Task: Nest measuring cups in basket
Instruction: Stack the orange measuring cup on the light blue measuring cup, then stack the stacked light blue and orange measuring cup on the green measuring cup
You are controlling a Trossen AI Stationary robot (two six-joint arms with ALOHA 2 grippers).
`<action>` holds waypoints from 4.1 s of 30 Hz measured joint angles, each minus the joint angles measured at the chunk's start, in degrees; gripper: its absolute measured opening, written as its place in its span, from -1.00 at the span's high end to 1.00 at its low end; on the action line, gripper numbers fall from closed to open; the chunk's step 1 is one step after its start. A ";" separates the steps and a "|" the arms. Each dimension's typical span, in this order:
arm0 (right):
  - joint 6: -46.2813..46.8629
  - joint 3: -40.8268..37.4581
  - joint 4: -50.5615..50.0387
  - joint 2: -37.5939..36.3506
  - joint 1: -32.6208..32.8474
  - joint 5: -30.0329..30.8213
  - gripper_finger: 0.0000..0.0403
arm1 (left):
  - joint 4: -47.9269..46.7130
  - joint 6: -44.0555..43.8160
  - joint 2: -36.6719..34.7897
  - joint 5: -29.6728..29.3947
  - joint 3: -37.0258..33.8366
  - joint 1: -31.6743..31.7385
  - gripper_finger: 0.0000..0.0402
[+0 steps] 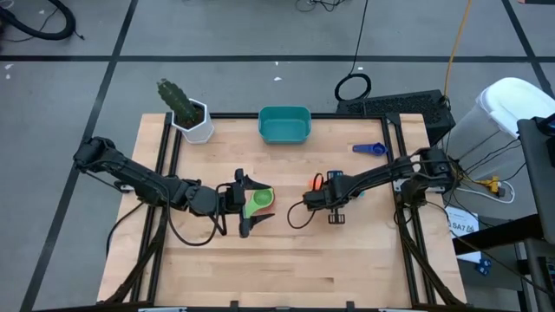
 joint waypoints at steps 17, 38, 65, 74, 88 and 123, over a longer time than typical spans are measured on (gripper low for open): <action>17.79 2.81 -14.51 -12.97 -0.88 3.86 1.00 | -1.39 -0.16 0.00 0.00 0.00 -0.02 -0.89; 18.18 -7.05 -8.56 -12.86 -5.18 -5.60 1.00 | -2.84 -1.38 0.00 0.01 0.00 -0.33 -0.89; 17.93 -9.03 -6.53 -12.86 -5.16 -6.92 0.32 | -2.78 -1.81 0.00 0.00 0.00 -0.33 -0.89; 17.92 -9.04 -6.53 -12.86 -5.16 -6.91 0.15 | -2.78 -1.86 0.00 0.01 0.00 -0.31 -0.89; 16.34 -16.86 0.07 -12.89 -5.26 -3.56 0.47 | -2.78 -1.88 0.00 0.01 0.00 -0.29 -0.89; -39.68 20.79 8.77 1.27 5.81 7.00 1.00 | -15.55 7.92 -20.38 1.64 -0.02 -2.52 -0.89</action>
